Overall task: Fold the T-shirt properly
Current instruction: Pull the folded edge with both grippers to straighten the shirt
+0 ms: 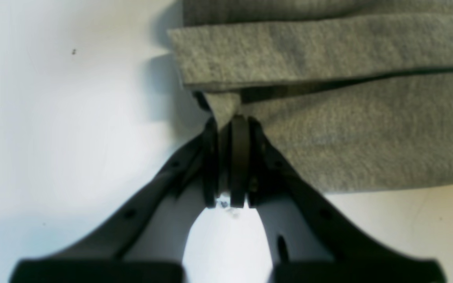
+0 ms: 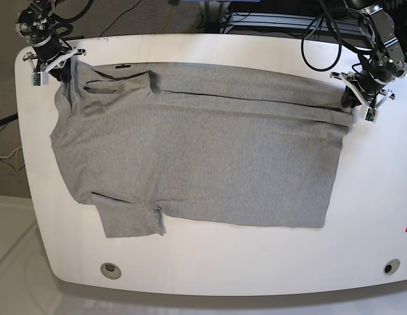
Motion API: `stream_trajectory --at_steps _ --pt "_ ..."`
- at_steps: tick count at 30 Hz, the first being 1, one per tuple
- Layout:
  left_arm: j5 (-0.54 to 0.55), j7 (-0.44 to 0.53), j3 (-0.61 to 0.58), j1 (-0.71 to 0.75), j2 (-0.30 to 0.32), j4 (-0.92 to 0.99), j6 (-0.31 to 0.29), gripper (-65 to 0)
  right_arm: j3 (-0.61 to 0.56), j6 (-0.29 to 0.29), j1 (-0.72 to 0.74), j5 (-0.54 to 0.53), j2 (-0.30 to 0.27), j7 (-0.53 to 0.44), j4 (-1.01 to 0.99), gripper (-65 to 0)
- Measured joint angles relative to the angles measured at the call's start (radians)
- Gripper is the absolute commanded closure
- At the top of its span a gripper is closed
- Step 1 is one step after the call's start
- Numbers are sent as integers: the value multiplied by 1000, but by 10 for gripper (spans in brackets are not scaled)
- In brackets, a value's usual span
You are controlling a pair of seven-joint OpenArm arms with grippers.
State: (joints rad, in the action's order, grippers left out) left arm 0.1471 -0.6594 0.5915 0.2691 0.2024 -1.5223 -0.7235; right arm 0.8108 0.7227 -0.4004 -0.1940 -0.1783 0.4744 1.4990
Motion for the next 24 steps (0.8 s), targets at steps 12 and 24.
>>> stream_trajectory --at_steps 12,24 --pt "5 63 17 76 2 -8 7 -19 4 -4 -23 -16 20 -18 5 -23" --pt "21 113 29 146 7 -16 8 -19 4 -3 -42 -23 20 -27 5 -23"
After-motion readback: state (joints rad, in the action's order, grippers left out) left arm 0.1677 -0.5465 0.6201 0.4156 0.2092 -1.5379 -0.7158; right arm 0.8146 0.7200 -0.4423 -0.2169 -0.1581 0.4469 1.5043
